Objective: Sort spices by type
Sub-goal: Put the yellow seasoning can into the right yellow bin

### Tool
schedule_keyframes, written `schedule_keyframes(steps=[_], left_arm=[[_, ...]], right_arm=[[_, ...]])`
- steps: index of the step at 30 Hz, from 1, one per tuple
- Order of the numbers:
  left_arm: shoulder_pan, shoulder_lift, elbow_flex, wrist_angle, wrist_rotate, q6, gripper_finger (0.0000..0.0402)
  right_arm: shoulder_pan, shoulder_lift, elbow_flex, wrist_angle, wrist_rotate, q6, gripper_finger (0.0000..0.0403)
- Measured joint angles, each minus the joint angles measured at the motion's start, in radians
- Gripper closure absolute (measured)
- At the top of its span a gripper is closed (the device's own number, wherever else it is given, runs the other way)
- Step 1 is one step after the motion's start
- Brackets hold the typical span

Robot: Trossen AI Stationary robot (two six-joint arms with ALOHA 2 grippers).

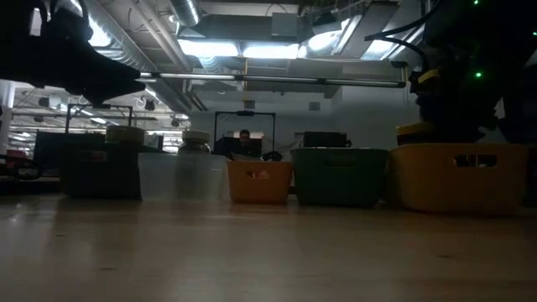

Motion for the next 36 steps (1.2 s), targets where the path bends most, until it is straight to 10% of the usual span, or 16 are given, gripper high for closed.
schedule_keyframes(steps=[36], left_arm=[[0.0, 0.001, -0.005, 0.002, 0.091, 0.029, 0.0167]], right_arm=[[0.0, 0.0, -0.001, 0.022, -0.005, 0.0, 0.016]])
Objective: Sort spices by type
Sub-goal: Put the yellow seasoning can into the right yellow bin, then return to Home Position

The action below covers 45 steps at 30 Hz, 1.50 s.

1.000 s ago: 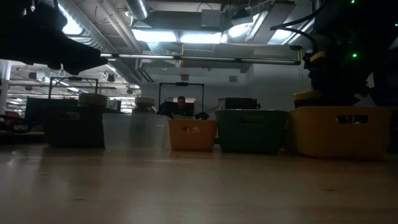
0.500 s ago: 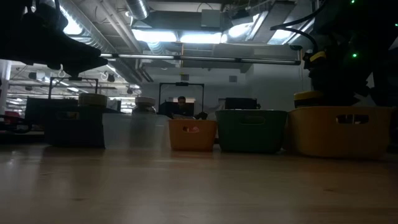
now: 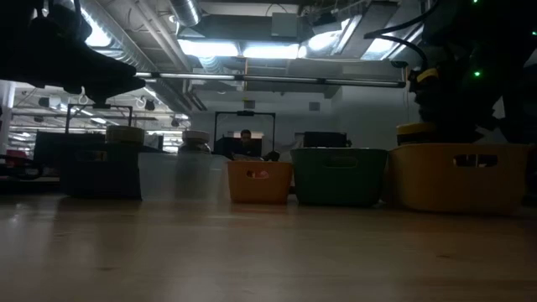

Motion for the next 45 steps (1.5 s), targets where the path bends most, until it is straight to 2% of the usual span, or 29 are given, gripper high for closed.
schedule_keyframes(steps=[10, 21, 25, 35, 45], left_arm=[[0.0, 0.0, 0.0, 0.0, 0.0, 0.022, 0.0167], [0.0, 0.0, 0.0, -0.001, 0.0, 0.022, 0.0167], [0.0, 0.001, 0.0, -0.001, 0.0, 0.022, 0.0167], [0.0, 0.001, 0.0, -0.001, 0.0, 0.022, 0.0167], [0.0, 0.0, -0.001, -0.001, 0.0, 0.022, 0.0167]], right_arm=[[0.0, 0.0, 0.0, -0.012, -0.002, -0.05, 0.0152], [0.0, -0.004, 0.001, -0.03, 0.002, -0.052, 0.0054], [0.0, -0.025, 0.001, -0.057, -0.004, -0.058, 0.0032], [0.0, -0.109, -0.002, -0.12, -0.033, -0.089, 0.0026], [0.0, -0.232, -0.002, -0.161, -0.128, -0.103, 0.0026]])
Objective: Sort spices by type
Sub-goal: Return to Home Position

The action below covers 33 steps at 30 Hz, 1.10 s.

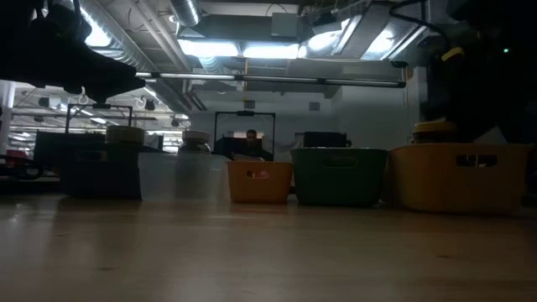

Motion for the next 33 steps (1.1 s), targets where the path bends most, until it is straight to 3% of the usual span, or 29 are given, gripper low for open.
schedule_keyframes(steps=[20, 27, 33], left_arm=[[0.0, 0.0, 0.0, 0.0, 0.0, 0.0, 0.0167], [0.0, 0.0, 0.0, 0.0, 0.0, 0.0, 0.0167], [0.0, 0.0, 0.0, 0.0, 0.0, 0.0, 0.0167]], right_arm=[[0.0, -0.335, 0.001, 0.047, 0.001, -0.205, 0.0026], [0.0, -0.416, 0.001, 0.264, -0.005, -0.408, 0.0026], [0.0, -0.433, 0.002, 0.49, -0.077, -0.616, 0.0026]])
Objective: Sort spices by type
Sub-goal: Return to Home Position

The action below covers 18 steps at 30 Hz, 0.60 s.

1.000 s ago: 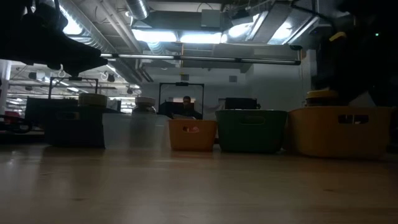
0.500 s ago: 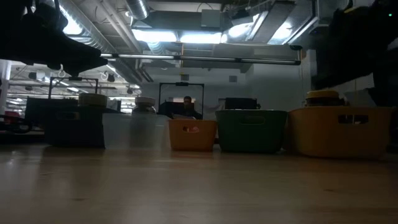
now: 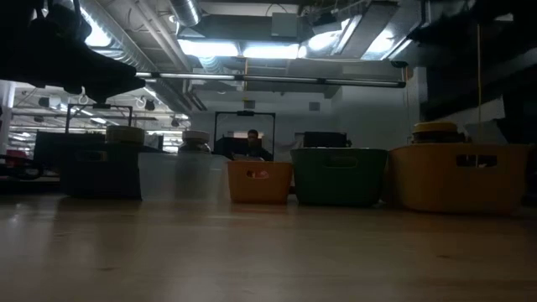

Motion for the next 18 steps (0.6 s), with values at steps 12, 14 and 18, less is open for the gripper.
schedule_keyframes(steps=[12, 14, 18], left_arm=[[0.0, 0.0, 0.0, 0.0, 0.0, 0.0, 0.0167], [0.0, 0.0, 0.0, 0.0, 0.0, 0.0, 0.0167], [0.0, 0.0, 0.0, 0.0, 0.0, 0.0, 0.0167]], right_arm=[[0.0, 0.161, 0.0, 0.193, -0.018, -0.042, 0.0026], [0.0, 0.189, 0.0, 0.212, -0.017, -0.035, 0.0026], [-0.001, 0.21, 0.0, 0.241, -0.017, -0.034, 0.0026]])
